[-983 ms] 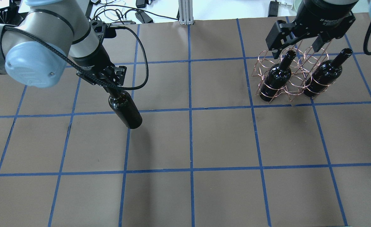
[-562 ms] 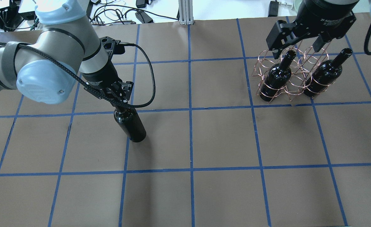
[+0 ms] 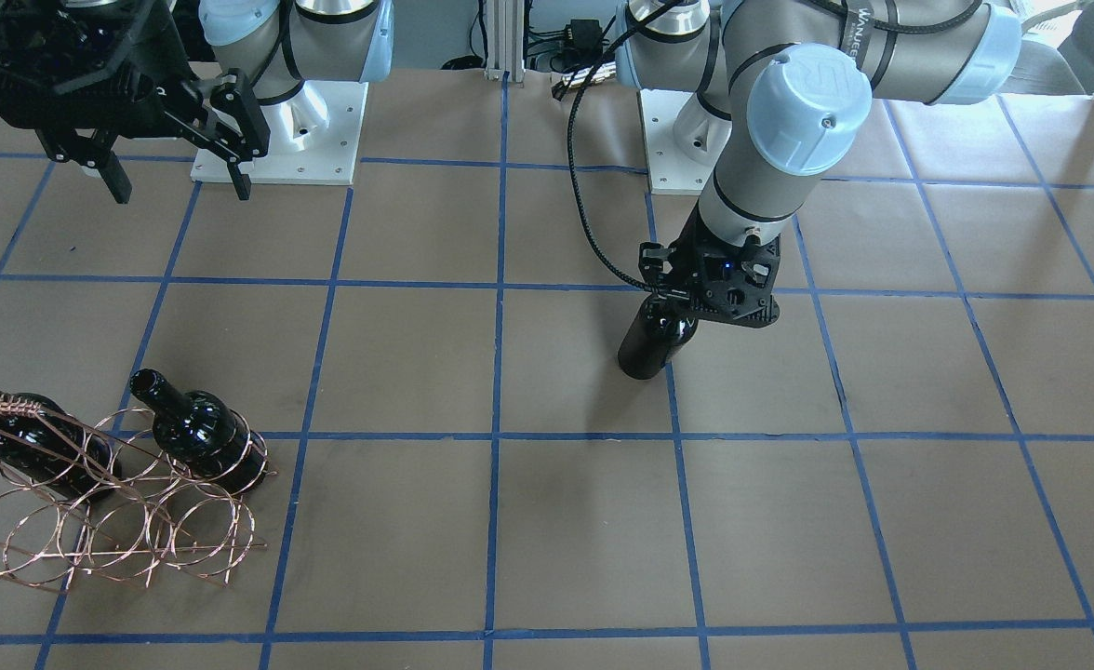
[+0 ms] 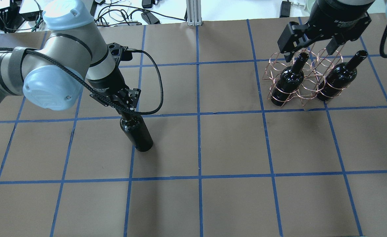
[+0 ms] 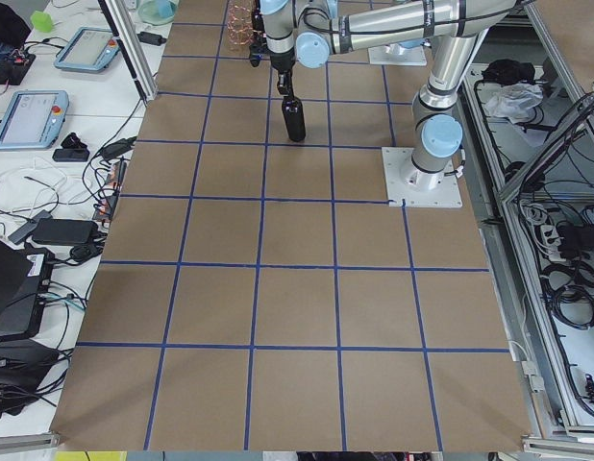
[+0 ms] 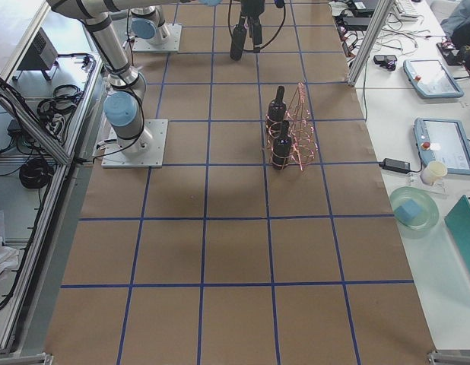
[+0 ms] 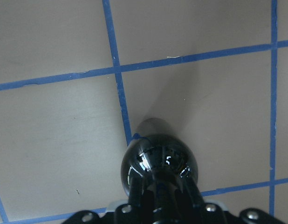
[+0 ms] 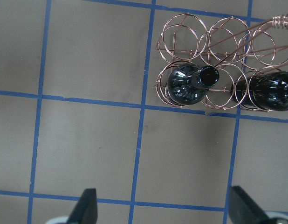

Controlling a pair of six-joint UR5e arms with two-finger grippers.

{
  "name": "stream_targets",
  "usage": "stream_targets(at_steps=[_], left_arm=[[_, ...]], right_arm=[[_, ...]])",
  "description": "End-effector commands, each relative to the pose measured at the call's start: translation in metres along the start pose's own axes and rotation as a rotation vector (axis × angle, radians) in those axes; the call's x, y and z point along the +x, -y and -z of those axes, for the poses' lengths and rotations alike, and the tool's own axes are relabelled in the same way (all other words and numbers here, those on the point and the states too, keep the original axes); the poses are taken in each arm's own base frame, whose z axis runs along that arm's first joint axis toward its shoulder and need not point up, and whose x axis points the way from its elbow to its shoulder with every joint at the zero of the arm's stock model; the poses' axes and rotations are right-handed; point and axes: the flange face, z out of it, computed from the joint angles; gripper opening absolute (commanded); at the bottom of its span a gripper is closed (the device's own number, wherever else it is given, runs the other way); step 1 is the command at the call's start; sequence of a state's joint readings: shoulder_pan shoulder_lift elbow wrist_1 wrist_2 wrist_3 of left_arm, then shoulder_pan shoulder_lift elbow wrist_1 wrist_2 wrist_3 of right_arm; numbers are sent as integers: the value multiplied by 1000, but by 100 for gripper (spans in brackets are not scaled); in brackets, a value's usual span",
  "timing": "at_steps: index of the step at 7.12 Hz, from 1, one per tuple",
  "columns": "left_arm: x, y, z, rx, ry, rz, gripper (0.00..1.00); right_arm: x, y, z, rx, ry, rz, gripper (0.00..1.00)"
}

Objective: Place wine into wine basket
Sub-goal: 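Lift the dark bottle with the left gripper and stand it upright on the table, then open the left gripper and raise it away from the standing bottle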

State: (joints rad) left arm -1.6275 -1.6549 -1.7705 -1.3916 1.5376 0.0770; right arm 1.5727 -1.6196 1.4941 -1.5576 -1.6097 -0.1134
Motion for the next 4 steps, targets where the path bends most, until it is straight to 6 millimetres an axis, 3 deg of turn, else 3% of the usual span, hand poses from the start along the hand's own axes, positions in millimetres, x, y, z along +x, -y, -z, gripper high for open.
stream_targets(at_steps=[1,2,4], left_arm=[[0,0,3,8,-2,9,95],[0,-3,18,37,2,22,100],[-3,-5,59,101,19,39,100]], right_arm=[[-2,-1,2,2,4,-8,100],[-2,-4,5,8,5,-11,100],[-5,-10,7,-7,11,-12,100]])
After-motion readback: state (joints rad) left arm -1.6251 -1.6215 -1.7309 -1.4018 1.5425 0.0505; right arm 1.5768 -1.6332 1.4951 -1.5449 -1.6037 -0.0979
